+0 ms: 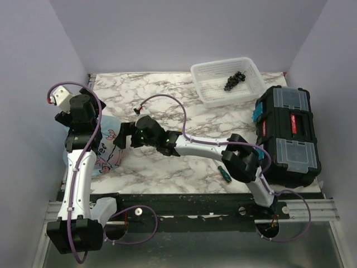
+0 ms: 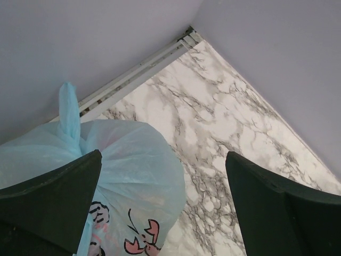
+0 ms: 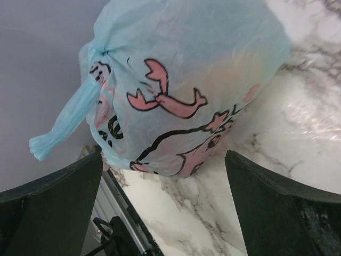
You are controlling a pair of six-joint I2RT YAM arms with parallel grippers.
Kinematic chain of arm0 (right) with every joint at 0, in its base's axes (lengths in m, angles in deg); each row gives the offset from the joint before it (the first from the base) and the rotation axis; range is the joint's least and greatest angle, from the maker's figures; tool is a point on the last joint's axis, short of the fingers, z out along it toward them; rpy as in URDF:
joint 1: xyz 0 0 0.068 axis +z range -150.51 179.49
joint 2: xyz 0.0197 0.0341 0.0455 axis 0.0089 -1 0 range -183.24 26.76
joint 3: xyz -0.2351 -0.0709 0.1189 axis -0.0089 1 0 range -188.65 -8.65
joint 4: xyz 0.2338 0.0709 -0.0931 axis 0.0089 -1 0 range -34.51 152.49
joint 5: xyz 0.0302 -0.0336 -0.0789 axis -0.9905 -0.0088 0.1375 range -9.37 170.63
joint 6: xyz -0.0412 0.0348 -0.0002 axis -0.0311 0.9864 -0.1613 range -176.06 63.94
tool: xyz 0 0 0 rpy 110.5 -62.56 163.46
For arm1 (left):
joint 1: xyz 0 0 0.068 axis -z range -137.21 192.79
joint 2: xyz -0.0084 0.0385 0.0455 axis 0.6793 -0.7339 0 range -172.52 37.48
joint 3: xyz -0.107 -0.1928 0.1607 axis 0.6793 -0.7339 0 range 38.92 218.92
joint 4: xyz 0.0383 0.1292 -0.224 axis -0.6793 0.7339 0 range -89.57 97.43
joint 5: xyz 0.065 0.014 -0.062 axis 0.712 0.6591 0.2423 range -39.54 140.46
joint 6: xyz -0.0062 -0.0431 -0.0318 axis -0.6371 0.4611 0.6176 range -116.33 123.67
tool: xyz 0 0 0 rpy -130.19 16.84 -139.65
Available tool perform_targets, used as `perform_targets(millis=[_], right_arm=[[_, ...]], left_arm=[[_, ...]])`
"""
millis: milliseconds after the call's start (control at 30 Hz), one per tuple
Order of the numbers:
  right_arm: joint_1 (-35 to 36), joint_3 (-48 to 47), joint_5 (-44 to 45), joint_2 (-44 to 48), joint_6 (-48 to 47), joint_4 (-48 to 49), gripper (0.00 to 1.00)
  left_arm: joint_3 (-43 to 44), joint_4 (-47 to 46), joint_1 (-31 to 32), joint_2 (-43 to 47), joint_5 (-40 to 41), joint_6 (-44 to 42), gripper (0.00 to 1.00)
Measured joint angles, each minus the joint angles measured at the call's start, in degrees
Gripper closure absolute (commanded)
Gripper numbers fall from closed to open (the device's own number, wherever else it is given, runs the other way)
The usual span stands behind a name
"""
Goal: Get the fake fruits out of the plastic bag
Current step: Move the plastic bag to the center of the board.
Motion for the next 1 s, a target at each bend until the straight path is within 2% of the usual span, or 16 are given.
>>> perform_targets(millis=[200,533,667,867,900,1000], right_arm=[[3.1,-1.3,1.7,-3.4,3.8,-0.1,0.0],[3.3,-11.0,1.9,-12.4,4.8,-3.7,0.21],[3.3,-13.7,1.3,-13.6,4.9,-4.5,0.45],[3.3,-13.1,-0.2,-13.5,4.2,-4.6,0.94],[3.3,-12.6,-0.3,-13.4,3.8,-4.4,0.99],[3.3,-9.1,-0.5,-12.3,2.6,-3.8,0.99]], left_arm=[[-0.1,-1.6,0.7,0.2,-3.5,-2.7,0.01],[-0.2,-1.9,0.9,1.0,-6.3,-3.1,0.01],[-0.3,-2.0,1.1,1.7,-7.5,-3.1,0.01],[-0.3,-1.9,1.3,1.8,-8.9,-3.1,0.01],[-0.4,-1.9,1.3,1.8,-9.3,-3.1,0.01],[-0.8,-2.2,1.3,2.4,-10.9,-3.5,0.01]])
